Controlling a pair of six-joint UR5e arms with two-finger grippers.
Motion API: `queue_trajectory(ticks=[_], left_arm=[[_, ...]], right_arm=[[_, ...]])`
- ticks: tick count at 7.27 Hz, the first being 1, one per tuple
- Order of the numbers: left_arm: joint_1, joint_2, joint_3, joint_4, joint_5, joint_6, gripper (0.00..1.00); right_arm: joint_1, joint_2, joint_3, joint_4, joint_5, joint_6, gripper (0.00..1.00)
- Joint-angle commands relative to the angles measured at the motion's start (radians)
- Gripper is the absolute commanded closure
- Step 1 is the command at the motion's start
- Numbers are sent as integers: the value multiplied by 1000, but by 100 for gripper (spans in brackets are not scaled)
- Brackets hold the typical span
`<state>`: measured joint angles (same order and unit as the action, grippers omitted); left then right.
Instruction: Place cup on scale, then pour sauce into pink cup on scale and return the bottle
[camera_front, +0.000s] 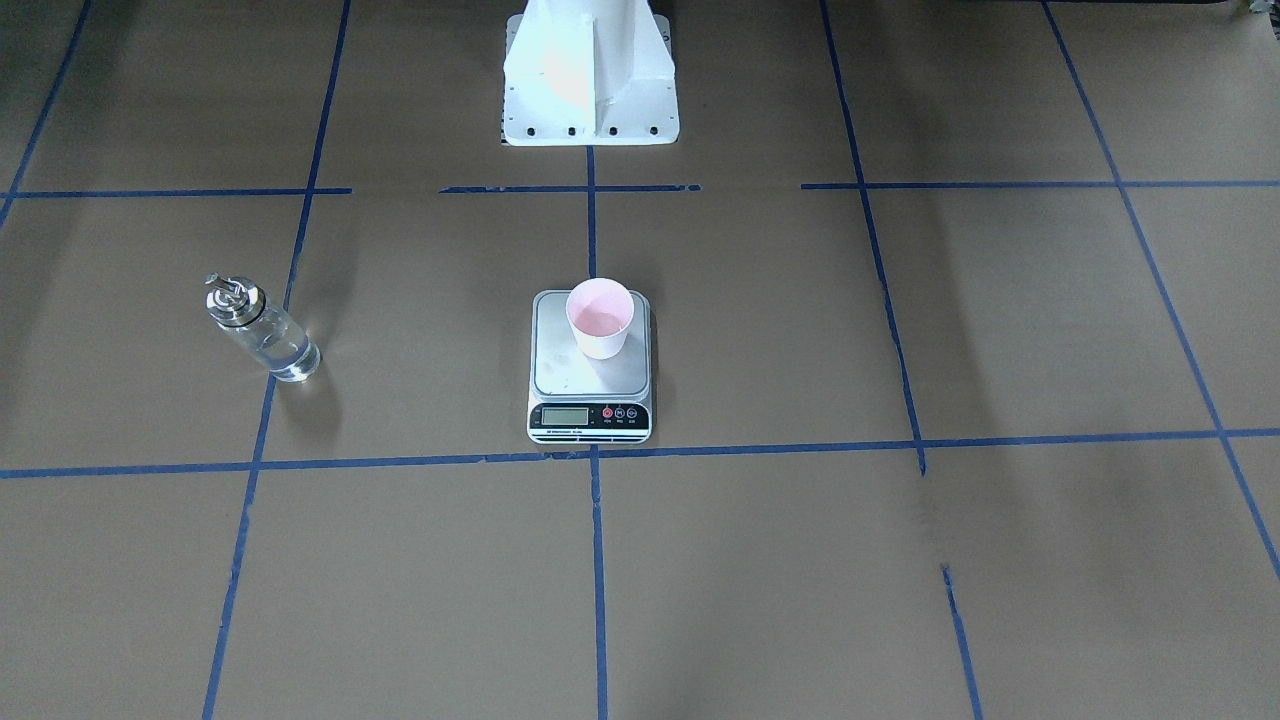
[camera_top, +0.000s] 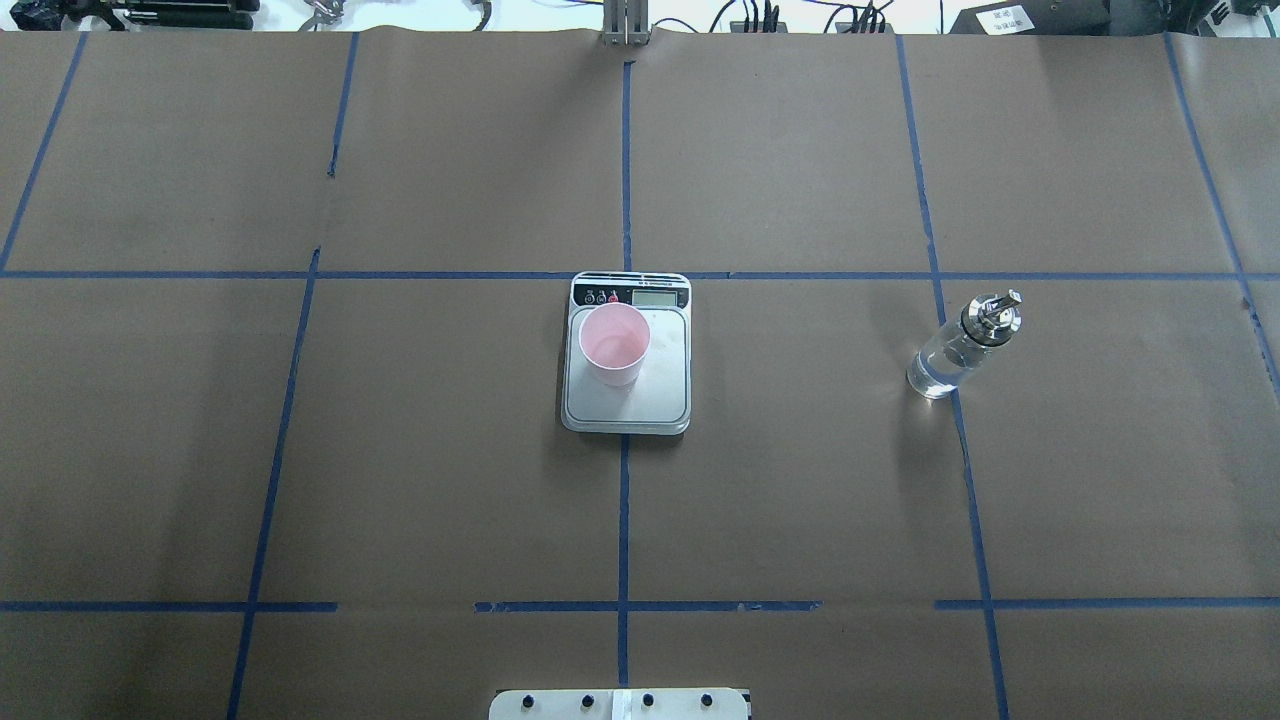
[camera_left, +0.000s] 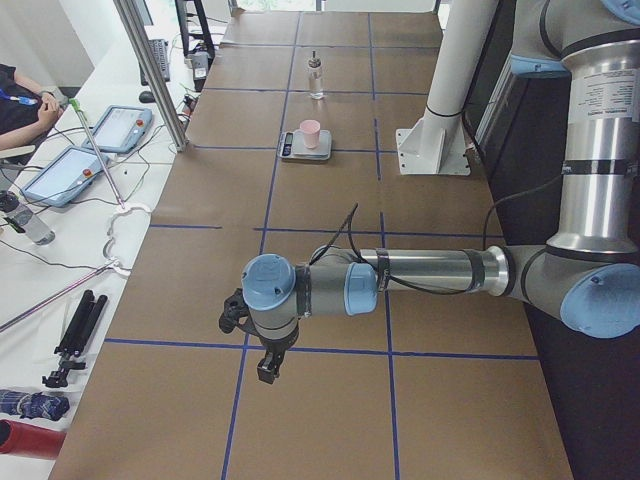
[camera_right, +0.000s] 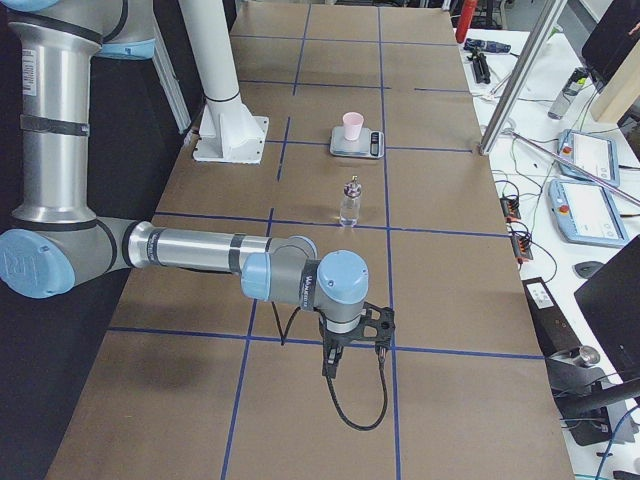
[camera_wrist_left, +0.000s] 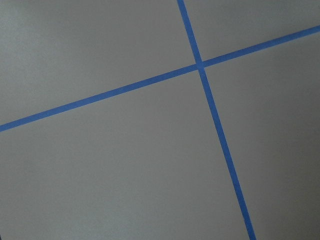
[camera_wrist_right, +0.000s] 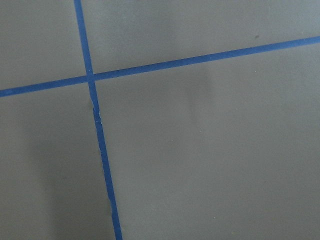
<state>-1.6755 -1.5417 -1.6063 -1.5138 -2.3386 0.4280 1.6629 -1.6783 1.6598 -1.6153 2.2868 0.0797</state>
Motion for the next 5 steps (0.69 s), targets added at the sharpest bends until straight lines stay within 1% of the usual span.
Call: queue_trajectory(ticks=[1, 3, 5], left_arm=[[0, -1, 0, -9, 1, 0, 0], [0, -12, 8, -23, 1, -2, 0], [2, -8, 25, -101, 9, -9, 0]], right_arm=[[0, 2, 0, 0, -1, 5, 0], [0, 2, 0, 0, -1, 6, 0], [-2, 2, 0, 0, 0, 6, 0]])
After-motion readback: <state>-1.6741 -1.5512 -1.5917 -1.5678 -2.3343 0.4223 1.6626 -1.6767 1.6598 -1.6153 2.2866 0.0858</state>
